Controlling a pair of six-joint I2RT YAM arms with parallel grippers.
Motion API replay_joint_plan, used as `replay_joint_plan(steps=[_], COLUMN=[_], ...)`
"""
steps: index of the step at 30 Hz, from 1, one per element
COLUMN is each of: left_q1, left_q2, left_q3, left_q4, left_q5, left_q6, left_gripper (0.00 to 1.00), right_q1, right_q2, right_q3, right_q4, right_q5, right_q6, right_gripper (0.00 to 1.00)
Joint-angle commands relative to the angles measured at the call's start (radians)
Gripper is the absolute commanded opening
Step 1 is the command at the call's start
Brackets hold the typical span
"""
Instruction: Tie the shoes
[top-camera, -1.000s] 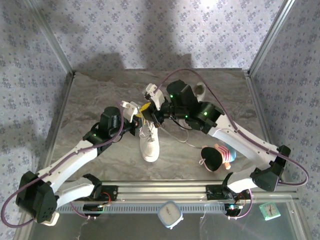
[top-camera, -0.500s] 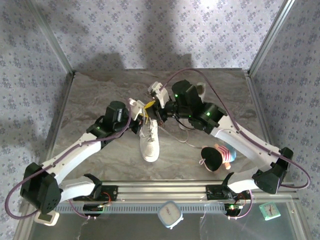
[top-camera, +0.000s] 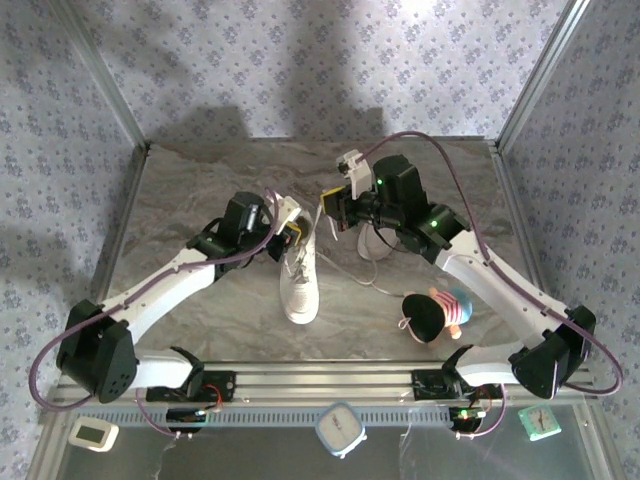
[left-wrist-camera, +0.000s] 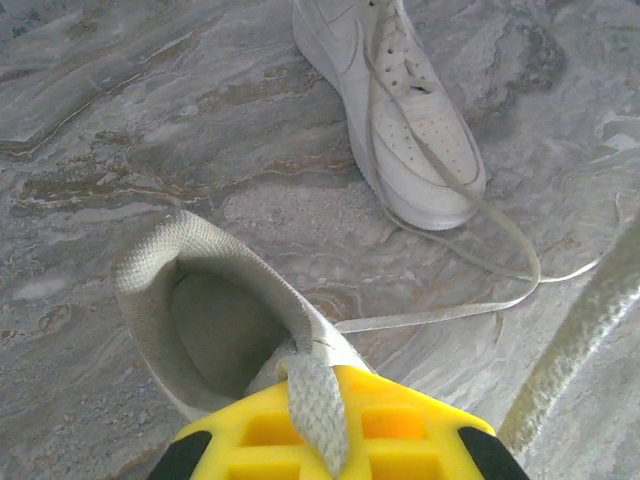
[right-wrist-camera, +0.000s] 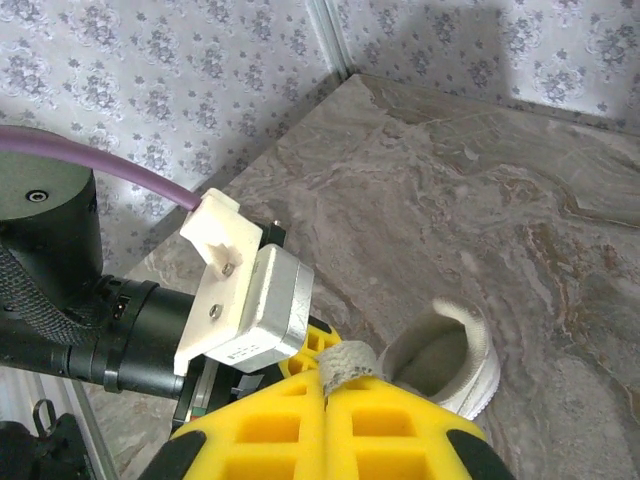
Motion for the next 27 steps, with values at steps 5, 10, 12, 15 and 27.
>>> replay_joint_plan(steps=[5, 10, 12, 15, 27], left_q1=[-0.006, -0.017, -0.027, -0.048, -0.109], left_q2=[0.027, 0.042, 0.05, 0.072, 0.181], left_q3=[0.106, 0.16, 0.177, 0.197, 0.226], left_q4=[-0.109, -0.197, -0.223, -0.253, -0.252], left_q5=[-0.039, -0.08, -0.099, -0.121, -0.117], left_q6=[0.089, 0.149, 0.17, 0.2, 0.21], left_gripper=[0.0, 0.0, 0.0, 0.0, 0.0], right_q1=[-0.024, -0.031, -0.034, -0.037, -0.082], right_q2=[-0.011, -0.018, -0.02, -0.027, -0.119], right_q3=[-0.028, -0.043, -0.049, -0.063, -0.153], right_q4=[0.031, 0.042, 0.046, 0.054, 0.077], right_q5=[-0.017, -0.026, -0.03, -0.033, -0.038], right_q6=[0.041, 0.052, 0.057, 0.063, 0.107], right_gripper=[0.0, 0.0, 0.0, 0.0, 0.0])
